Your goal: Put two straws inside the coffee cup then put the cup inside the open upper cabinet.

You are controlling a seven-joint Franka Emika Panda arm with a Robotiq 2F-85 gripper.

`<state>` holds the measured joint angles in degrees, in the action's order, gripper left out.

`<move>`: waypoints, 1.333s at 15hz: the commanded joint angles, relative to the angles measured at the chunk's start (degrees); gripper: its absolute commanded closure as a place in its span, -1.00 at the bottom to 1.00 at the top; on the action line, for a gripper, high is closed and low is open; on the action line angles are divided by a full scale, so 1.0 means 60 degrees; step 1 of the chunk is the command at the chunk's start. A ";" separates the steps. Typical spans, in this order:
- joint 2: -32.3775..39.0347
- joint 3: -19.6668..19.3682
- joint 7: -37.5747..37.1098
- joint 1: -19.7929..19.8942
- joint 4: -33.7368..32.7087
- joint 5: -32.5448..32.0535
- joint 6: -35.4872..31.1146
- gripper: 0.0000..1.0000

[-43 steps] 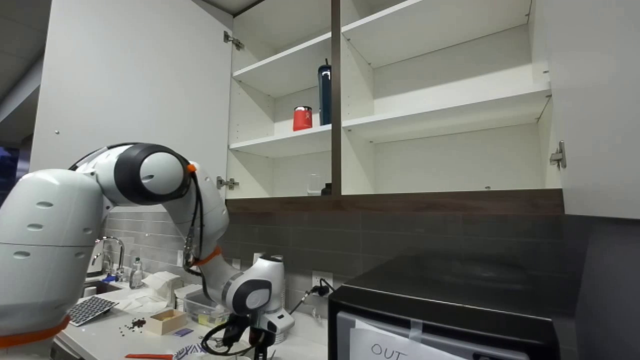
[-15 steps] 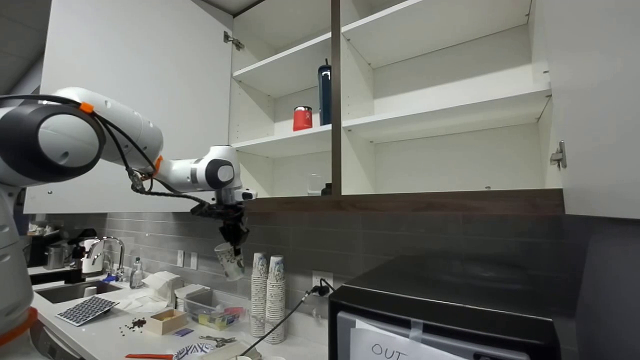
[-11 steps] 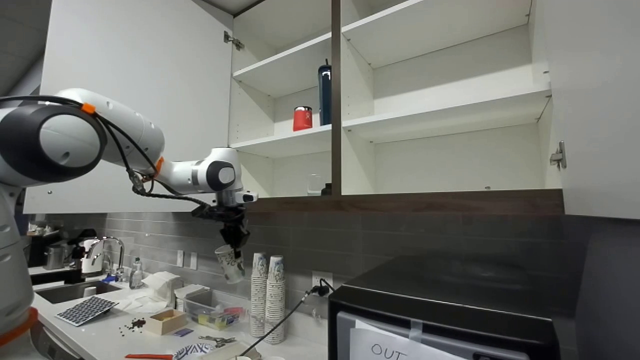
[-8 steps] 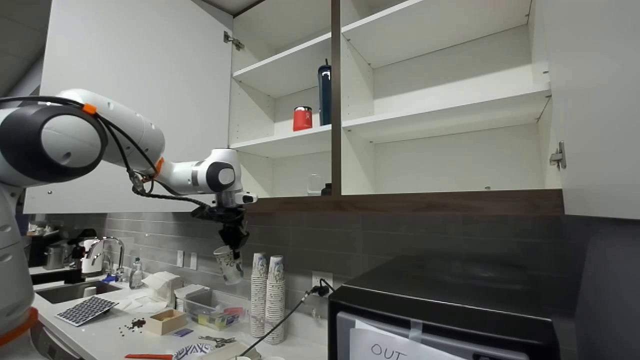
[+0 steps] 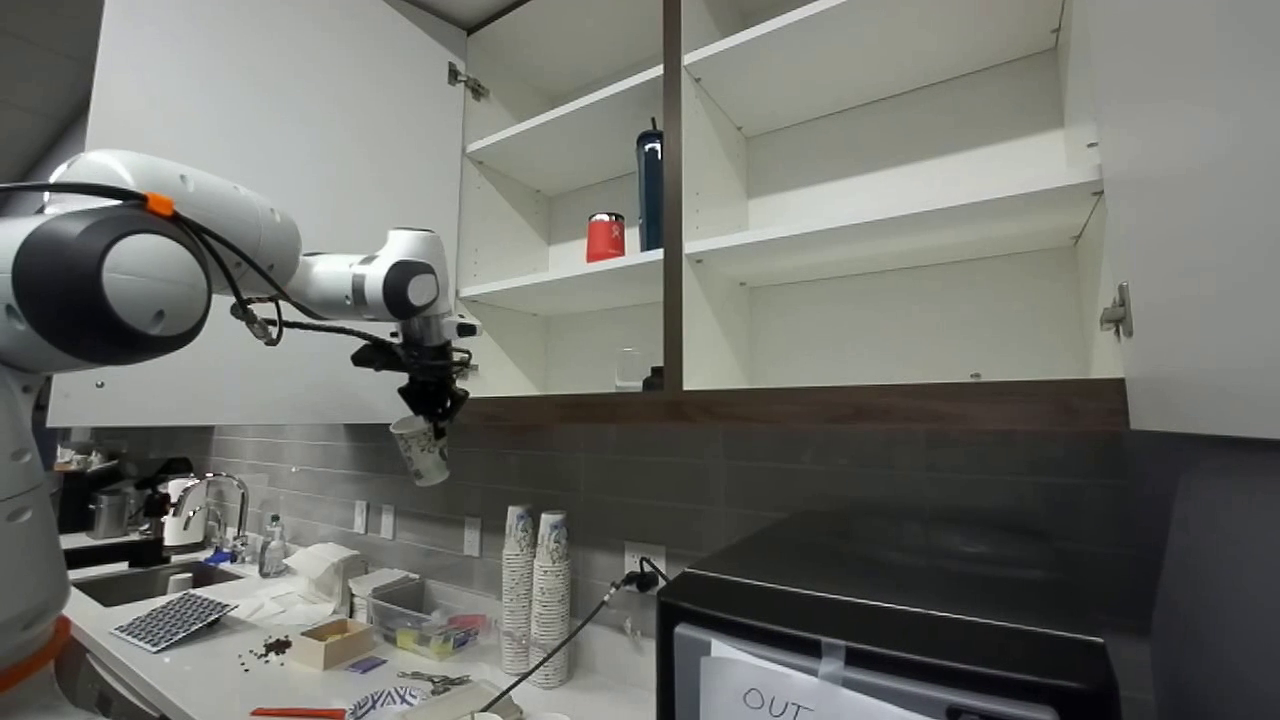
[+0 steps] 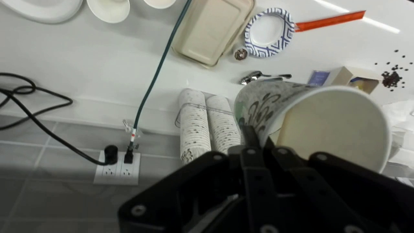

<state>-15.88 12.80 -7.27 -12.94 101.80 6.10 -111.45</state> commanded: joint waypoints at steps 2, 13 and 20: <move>0.1160 0.0231 0.0253 0.0038 -0.2524 -0.0249 0.0792 0.99; 0.2034 0.0431 -0.0412 -0.0037 -0.4604 -0.0465 0.0922 0.99; 0.3578 0.0743 -0.1660 -0.0305 -0.7635 -0.2945 0.2294 0.99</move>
<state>-0.66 16.39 -13.53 -12.99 65.12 -5.33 -102.79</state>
